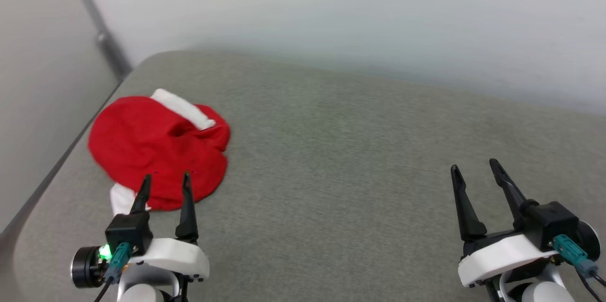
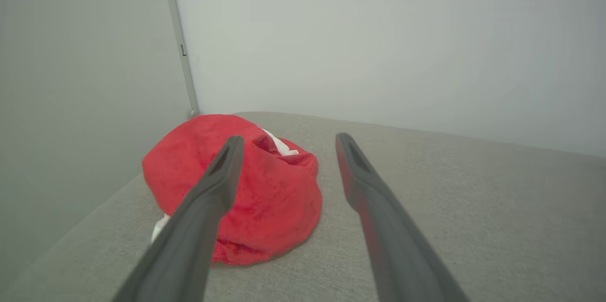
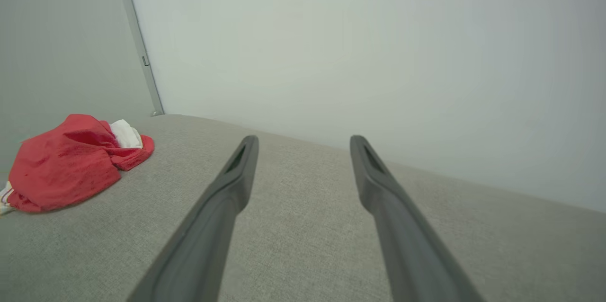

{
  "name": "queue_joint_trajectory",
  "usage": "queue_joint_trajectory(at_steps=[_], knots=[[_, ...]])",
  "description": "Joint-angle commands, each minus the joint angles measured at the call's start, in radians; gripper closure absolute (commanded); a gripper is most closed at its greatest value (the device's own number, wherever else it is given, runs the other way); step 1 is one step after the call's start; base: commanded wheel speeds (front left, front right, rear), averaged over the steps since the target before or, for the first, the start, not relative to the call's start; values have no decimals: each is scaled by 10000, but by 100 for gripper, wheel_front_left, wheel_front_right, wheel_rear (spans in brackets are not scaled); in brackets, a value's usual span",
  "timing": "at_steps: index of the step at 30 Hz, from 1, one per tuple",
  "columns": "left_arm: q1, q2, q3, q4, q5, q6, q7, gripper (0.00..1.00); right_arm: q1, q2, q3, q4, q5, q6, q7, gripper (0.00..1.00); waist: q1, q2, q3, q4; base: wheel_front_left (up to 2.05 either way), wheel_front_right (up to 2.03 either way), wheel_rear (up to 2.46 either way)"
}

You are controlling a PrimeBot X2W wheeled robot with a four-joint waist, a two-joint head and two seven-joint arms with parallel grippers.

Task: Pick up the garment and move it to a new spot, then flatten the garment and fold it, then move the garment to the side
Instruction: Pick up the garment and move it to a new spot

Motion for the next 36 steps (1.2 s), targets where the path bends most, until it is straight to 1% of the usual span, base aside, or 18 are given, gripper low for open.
queue_joint_trajectory(at_steps=[1, 5, 10, 15, 19, 23, 28, 33, 36], knots=[[116, -6, 42, -32, -3, -2, -24, 0, 76, 21, 35, -76, 13, -2, 2, 0, 1, 0, 19, 476, 0, 0, 0], [215, -1, 258, -112, 22, 30, -24, 0, 101, 21, 197, -156, 56, -2, 1, 0, 1, 0, 38, 1042, 0, 0, 0], [345, 69, 524, -181, 96, 1, -24, 0, 74, 20, 390, -206, 81, -2, -12, 0, 1, 0, 69, 1590, 0, 0, 0], [402, 53, 666, -248, 157, -52, -24, 0, 9, 20, 462, -230, 65, -2, 1, 0, 1, 0, 109, 1914, 0, 0, 0], [347, 25, 692, -268, 201, -62, -24, 0, -35, 20, 470, -225, 62, -2, 23, 0, 1, 0, 126, 2035, 0, 0, 0], [125, 30, 708, -205, 296, -92, -24, 0, -98, 20, 508, -217, 87, -2, 42, 0, 1, 0, 168, 2032, 0, 0, 0], [-575, 162, 625, 55, 383, -196, -24, 0, -310, 18, 511, -371, -27, -2, 158, 0, 1, 0, 575, 1787, 0, 0, 0], [-2201, 439, 610, 612, 224, -342, 209, 0, -682, 17, 527, -658, -268, -2, 375, 0, 1, 0, 1321, 1306, 0, 0, 0], [-3307, 707, 611, 874, 112, -469, 741, 0, -974, -50, 495, -868, -421, -2, 508, 0, 1, 0, 1902, 990, 0, 0, 0]])
